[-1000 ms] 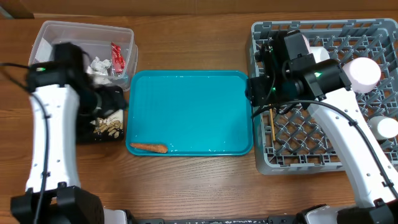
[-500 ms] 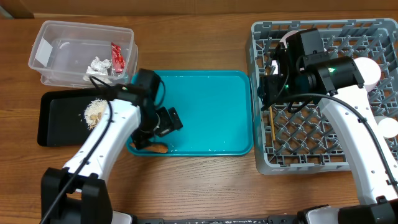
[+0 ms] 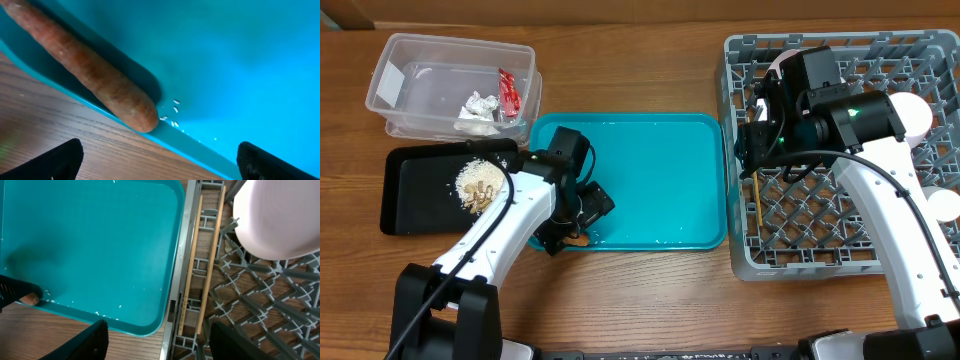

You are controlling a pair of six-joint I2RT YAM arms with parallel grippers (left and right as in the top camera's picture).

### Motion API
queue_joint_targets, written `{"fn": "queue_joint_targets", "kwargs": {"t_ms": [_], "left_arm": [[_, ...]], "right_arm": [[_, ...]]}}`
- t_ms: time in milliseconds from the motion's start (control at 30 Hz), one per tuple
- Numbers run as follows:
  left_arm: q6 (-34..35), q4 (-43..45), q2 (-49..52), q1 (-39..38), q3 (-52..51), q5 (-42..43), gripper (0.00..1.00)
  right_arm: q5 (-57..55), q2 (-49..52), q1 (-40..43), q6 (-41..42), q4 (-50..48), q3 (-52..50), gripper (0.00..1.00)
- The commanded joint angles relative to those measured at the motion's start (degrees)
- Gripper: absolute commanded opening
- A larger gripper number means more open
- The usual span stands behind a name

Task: Sort waste into correct bins and load items into the dishwasher
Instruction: 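Grasp the carrot on the teal tray with the left gripper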

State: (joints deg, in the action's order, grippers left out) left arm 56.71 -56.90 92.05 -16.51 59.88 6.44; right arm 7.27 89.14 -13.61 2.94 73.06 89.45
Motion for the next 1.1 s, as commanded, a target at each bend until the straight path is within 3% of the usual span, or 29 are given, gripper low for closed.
{"fn": "queue_joint_targets", "kwargs": {"t_ms": [0,700,867,1067], "left_arm": [[3.1,0.5,0.1,0.0,-1.0,-2.4,1.00],[3.5,7.6,10.4,0.0,-3.5,-2.4,1.00],[3.5,8.6,11.2,0.1,-3.5,-3.0,0.90],[3.5,9.1,11.2,0.1,-3.5,-3.7,0.90]], "right_arm": [[0.3,-0.1,0.0,-0.4,-0.2,0.2,0.67],[0.3,-0.1,0.0,-0.4,-0.1,0.2,0.67],[0.3,-0.1,0.0,-0.4,0.0,0.2,0.67],[0.3,-0.1,0.0,-0.4,-0.1,0.2,0.67]]}}
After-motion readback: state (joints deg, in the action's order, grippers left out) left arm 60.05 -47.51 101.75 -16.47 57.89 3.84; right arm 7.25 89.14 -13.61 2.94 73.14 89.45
